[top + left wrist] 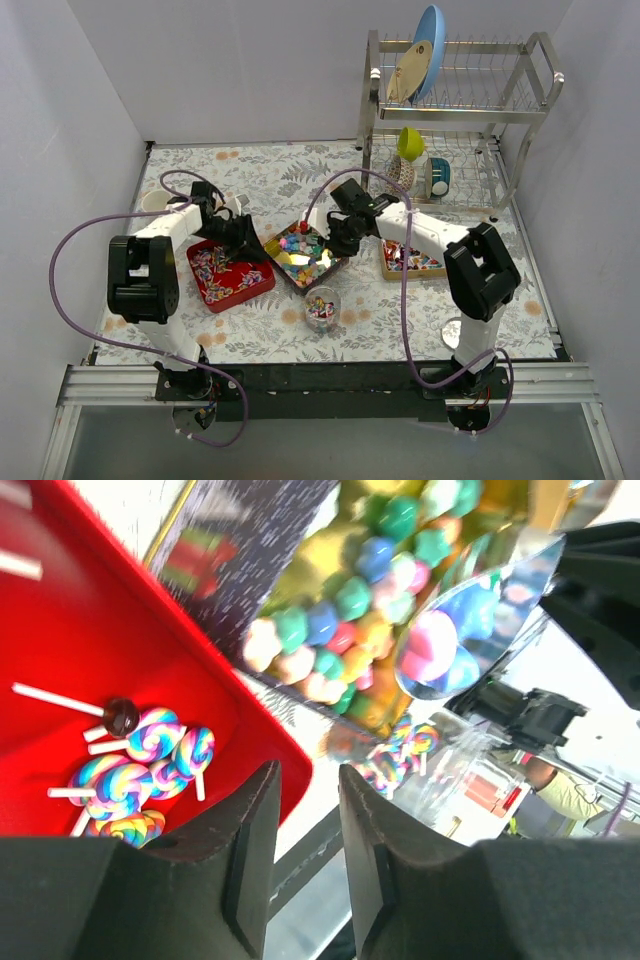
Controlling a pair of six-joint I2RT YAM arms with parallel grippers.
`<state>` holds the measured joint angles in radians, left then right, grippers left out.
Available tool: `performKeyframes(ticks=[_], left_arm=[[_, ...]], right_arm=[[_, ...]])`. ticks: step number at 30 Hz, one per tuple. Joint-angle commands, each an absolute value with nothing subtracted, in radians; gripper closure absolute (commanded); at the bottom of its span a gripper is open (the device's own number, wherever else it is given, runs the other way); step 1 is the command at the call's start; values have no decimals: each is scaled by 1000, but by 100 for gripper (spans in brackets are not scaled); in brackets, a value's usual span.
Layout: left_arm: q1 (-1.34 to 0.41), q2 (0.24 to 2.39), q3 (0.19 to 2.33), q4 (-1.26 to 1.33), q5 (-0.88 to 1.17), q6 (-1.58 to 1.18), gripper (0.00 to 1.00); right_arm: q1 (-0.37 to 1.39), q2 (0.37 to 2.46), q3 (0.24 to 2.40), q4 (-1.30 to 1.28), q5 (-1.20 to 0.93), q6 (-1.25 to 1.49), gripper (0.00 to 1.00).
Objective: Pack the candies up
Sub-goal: Scoop the fake candies from the storage box, then place the fake candies in the packing bottle.
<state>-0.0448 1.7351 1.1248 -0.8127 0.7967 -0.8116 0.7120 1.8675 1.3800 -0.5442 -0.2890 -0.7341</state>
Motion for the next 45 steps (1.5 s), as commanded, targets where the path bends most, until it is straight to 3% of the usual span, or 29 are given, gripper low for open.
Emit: performKeyframes(ticks=[1,18,23,30,45], left_arm=[[-20,1703,1187,-847,864,-769,69],[-11,1628,1236,-801,799,-701,57],[-5,1602,1212,-790,796,-696,57],[-2,1574,1184,-782,792,-699,56],[-2,1534,1157,-761,819,-724,55]], right_arm=[[684,1732,1359,-479,-397,-761,99],[641,1341,1227,-951,-358,-1158,99],[644,1341,1276,-1098,-296,-1213,99],[708,1344,1289,-1115,-143,-1255,99],[916,1520,1396,-1195,221,-1095,99]])
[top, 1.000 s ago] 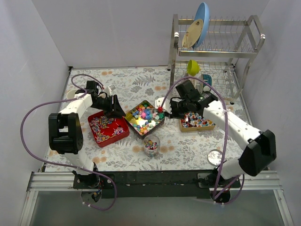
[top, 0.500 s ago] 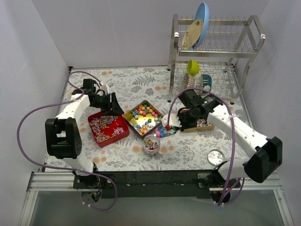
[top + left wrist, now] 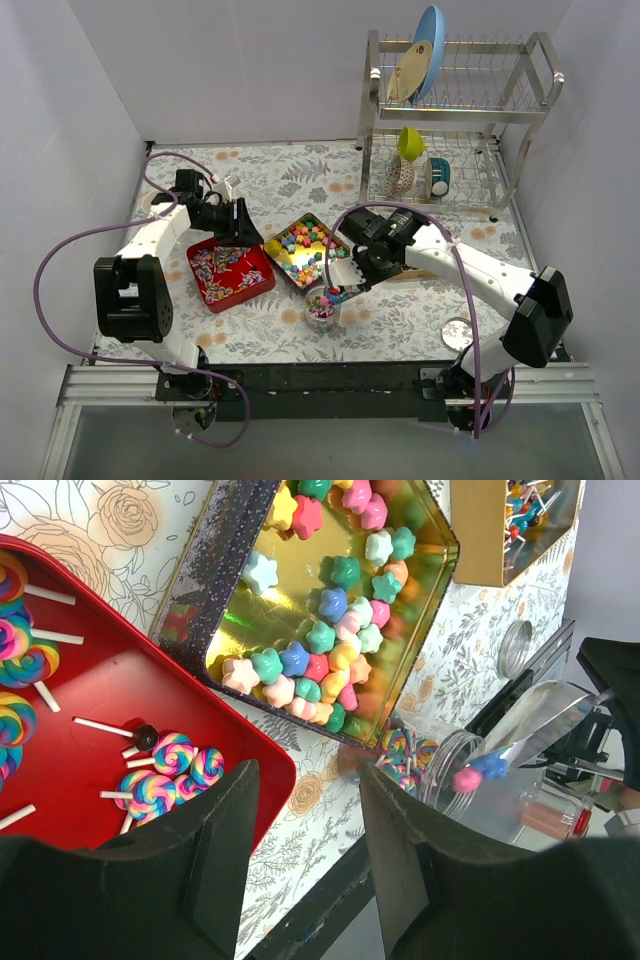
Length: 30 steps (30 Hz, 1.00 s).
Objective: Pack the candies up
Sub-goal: Place the fake candies in the packing bottle, then scoop the fake candies from the storage box.
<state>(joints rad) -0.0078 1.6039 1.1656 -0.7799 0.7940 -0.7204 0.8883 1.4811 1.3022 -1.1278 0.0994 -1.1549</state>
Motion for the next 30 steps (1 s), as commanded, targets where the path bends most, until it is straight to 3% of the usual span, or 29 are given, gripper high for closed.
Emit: performKeyframes(ticks=[1,12,21,22,26,30], left_arm=[[-2,1532,1157,-755,822,-727,55],[28,1519,1150,-750,847,-739,55],[29,1499,1040,-689,783,-825,60],[29,1491,1014,-654,772,-844,62],[29,1465,921,-595,747,-916,99],[29,1466,865,-571,727,-962,100]], right_arm=[[923,1528,1417,-1206,228,-1094,99],[1045,1548,1453,-1267,426,-1121,99],[1045,1520,1601,-1273,417,-1193,99],[1039,1525,1650,-1269,410,-1200,99],[977,1587,1703,-1233,426,-1238,99],[925,1721,1746,-1189,475,-1276,99]])
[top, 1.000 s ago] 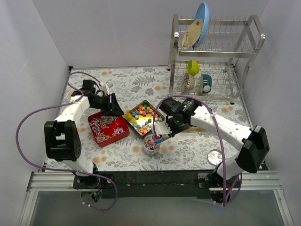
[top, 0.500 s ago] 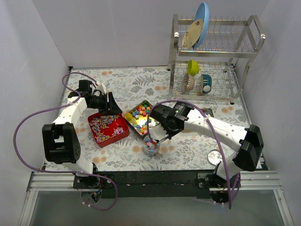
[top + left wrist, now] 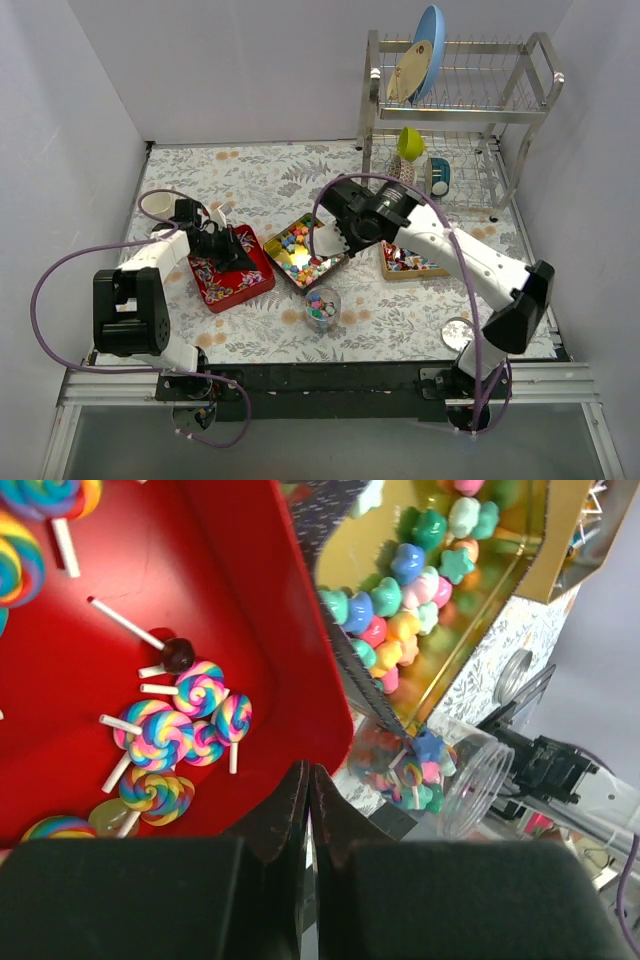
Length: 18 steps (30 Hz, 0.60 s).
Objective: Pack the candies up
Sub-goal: Scoop the fake candies from the storage box.
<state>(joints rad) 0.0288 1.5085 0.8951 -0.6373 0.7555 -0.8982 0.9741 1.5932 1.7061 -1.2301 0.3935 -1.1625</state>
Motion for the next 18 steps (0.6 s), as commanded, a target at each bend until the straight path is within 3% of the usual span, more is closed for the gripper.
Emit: performKeyframes(ticks=[1,9,18], left_arm=[[29,1476,856,-563,724,-965,100],[18,1549,842,-509,690,-1015,100],[14,1603,810,-506,624,-1043,100]], right_arm=[[917,1745,1758,-1181,482,-1285,99],[838,1949,1882,-1149,541,-1437,99],[833,2016,1876,-1072,610,-1658,99]])
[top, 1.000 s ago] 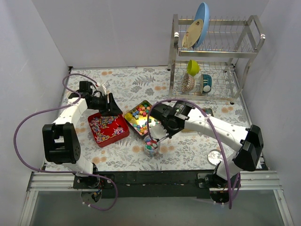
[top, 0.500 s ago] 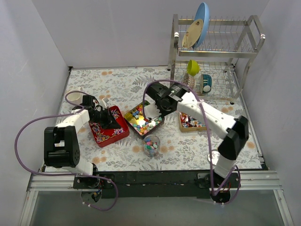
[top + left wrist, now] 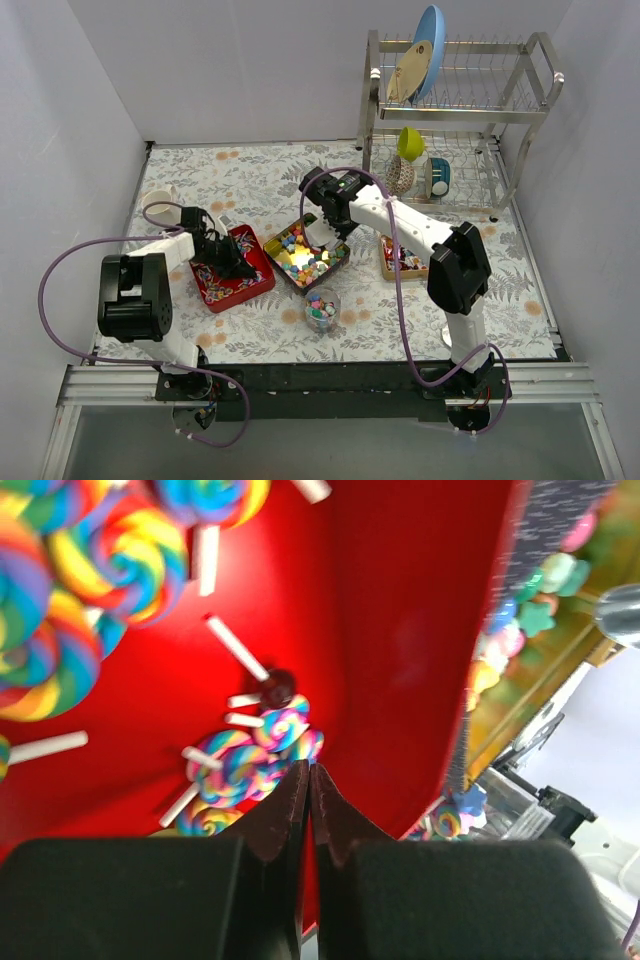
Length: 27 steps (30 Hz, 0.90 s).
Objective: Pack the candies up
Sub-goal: Scoop the fake candies from the storage box.
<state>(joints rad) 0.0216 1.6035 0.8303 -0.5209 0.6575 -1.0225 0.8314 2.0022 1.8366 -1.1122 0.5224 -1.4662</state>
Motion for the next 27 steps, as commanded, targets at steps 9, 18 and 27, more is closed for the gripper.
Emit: performKeyframes(ticks=[9,18,27], left_arm=[[-34,1641,773,-457,695,-1069,100],[-66,1661,741,-400,758,-1085,100],[-126,1672,732,-373,805,-1083,100]], right_arm=[[859,2086,1865,-962,727,-1833,99],[936,2149,1855,-980,772,-1767,99],[989,2134,1809,-1126,632,-1594,99]])
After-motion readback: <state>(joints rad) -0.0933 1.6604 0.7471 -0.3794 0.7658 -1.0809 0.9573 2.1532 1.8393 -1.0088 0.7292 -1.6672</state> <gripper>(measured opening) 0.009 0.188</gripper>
